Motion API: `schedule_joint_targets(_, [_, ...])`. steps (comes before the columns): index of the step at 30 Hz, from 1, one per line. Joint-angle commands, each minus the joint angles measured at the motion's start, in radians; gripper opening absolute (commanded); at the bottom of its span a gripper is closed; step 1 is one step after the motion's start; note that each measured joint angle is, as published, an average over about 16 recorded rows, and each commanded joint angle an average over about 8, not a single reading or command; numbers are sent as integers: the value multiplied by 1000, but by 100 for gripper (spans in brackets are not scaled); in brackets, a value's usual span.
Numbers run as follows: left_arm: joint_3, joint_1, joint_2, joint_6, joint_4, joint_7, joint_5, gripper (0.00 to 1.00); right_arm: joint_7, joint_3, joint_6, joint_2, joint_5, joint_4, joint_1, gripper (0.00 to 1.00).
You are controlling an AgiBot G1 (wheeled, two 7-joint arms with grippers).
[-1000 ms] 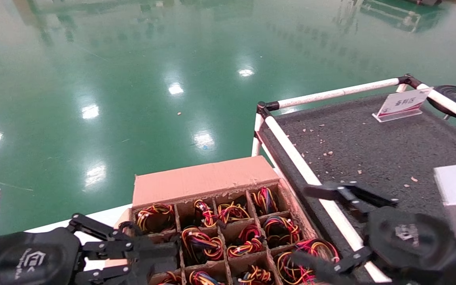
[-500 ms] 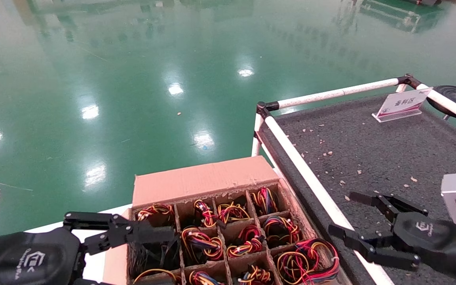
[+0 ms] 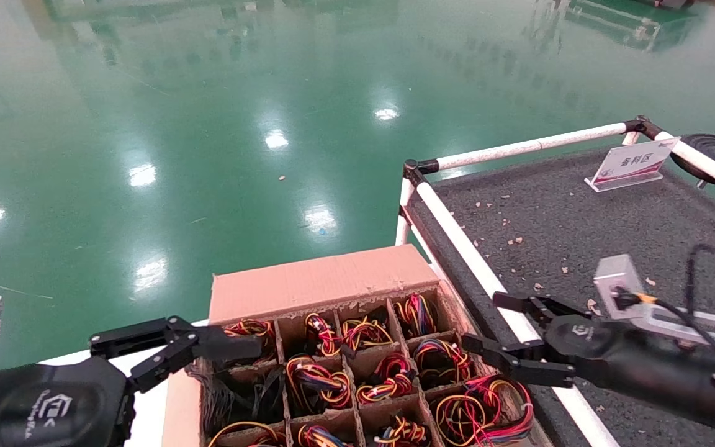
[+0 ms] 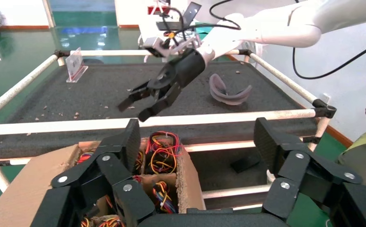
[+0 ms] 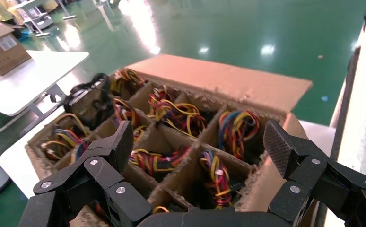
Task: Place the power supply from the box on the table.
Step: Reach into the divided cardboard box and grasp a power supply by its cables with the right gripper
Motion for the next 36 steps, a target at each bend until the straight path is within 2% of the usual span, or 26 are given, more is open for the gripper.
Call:
schedule_joint_targets(1, [0,0,0,0,0,0,0,100,-14,-17,-16,-25,-22,-58,33,100])
schedule_joint_targets(9, [1,0,0,0,0,0,0,100,-101,-60,-21,-113,-97,-271,153,100])
schedule_joint_targets(16, [1,0,0,-1,0,1,-1,100,-156,-77,58,-189,-134,-417,228,100])
schedule_joint_targets(21, [2,0,-1,-1,0,1,-1,100,-180,-83,82,-243,-143,-468,259,100])
schedule_joint_targets(29, [2,0,-1,-1,0,1,-1,100,-201,-87,24,-290,-144,-517,278,100])
schedule_joint_targets(34, [2,-1,-1,-1,0,1,-2,100,-211,-91,17,-305,-148,-552,275,100])
schedule_joint_targets(35, [2,-1,-1,-1,0,1,-2,100,-214,-91,19,-307,-148,-558,274,98])
schedule_joint_targets(36, [3,-1,-1,-1,0,1,-2,100,-216,-92,20,-309,-149,-563,273,90])
